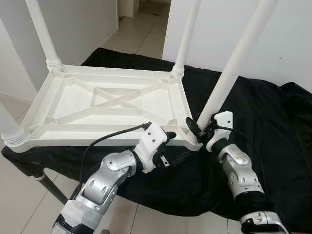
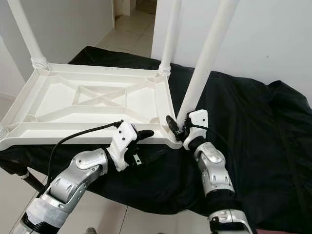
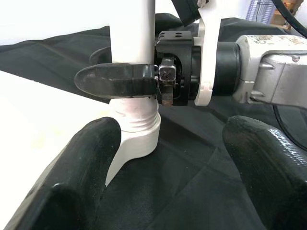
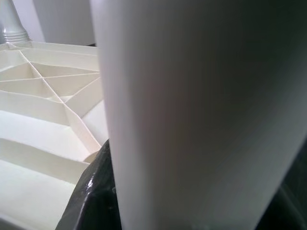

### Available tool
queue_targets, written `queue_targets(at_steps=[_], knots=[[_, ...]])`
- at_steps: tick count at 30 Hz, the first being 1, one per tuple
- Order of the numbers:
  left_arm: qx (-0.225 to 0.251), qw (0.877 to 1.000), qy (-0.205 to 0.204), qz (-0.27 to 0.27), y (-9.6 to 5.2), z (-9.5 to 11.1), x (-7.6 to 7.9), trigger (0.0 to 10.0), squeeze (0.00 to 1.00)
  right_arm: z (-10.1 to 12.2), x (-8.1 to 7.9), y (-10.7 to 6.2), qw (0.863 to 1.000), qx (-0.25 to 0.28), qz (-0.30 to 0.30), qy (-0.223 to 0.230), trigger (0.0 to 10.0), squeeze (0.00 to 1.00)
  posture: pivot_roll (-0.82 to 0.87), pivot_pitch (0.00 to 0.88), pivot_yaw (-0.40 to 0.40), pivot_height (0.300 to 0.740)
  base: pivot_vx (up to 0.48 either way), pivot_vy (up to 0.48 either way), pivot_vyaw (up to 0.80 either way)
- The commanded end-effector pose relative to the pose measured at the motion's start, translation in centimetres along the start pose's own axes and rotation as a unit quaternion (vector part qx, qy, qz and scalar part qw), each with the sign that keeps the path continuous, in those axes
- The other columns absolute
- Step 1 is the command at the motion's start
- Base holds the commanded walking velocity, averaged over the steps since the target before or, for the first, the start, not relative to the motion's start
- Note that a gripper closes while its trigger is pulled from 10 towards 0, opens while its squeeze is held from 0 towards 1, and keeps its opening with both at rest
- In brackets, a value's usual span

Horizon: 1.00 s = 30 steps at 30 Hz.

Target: Building children table

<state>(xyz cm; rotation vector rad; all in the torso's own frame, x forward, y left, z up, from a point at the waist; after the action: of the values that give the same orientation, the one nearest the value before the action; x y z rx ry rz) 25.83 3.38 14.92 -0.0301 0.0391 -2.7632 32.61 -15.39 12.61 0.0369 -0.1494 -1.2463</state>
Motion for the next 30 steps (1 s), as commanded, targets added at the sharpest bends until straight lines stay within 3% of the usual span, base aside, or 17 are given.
queue_targets(at_steps=[1,8,12,14,19,29,30], knots=[[0.001,1.0,0.003,0.006,0.1,0.1,-0.1,10.0,0.0,-0.3,0.0,-0.1,0.998,-0.012,-0.056,0.013,10.0,0.0,0.0,0.0,-0.101,0.74,0.0,0.0,0.0],[0.002,1.0,0.004,0.007,0.1,0.1,-0.2,10.0,0.0,-1.3,-0.8,-0.5,0.987,-0.042,-0.151,0.028,10.0,0.0,0.0,0.0,-0.097,0.74,0.0,0.0,0.0],[0.003,1.0,0.003,0.007,0.2,0.1,-0.2,10.0,0.0,-1.3,-1.7,-0.9,0.97,-0.062,-0.232,0.036,10.0,0.0,-0.01,0.0,-0.096,0.74,0.0,0.0,0.0],[0.004,1.0,0.001,0.005,0.3,0.1,-0.2,10.0,0.0,-1.2,-2.5,-0.6,0.971,-0.065,-0.225,0.05,10.0,0.0,-0.01,0.0,-0.096,0.74,0.0,0.0,0.0],[0.005,1.0,0.0,0.002,0.5,0.1,-0.1,10.0,0.0,-0.9,-1.8,-0.4,0.97,-0.064,-0.232,0.039,10.0,0.0,-0.02,0.0,-0.091,0.74,0.0,0.0,0.0],[0.007,1.0,0.004,0.006,0.2,0.3,-0.1,10.0,0.0,-0.9,-2.1,-0.5,0.97,-0.07,-0.229,0.032,10.0,0.0,-0.02,0.0,-0.103,0.74,0.0,0.0,0.0],[0.007,1.0,0.004,0.007,0.1,0.3,-0.1,10.0,0.0,-0.9,-2.1,-0.6,0.97,-0.071,-0.231,0.031,10.0,0.5,-0.02,0.0,-0.103,0.74,0.0,0.0,0.0]])
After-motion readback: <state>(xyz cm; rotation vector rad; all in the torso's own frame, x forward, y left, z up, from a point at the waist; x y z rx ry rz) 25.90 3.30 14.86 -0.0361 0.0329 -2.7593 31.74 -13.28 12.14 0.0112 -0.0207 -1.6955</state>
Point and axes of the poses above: a point about 5 cm out from each wrist's last joint towards the gripper, its own y axis pointing out of the wrist towards the gripper, its own z axis along the axis of the wrist's last joint, x = y × z, the point moved 1 cm from there along y, pointing out of the wrist towards the gripper, and after that the axes turned 6 degrees about -y, right-handed, at the moved point
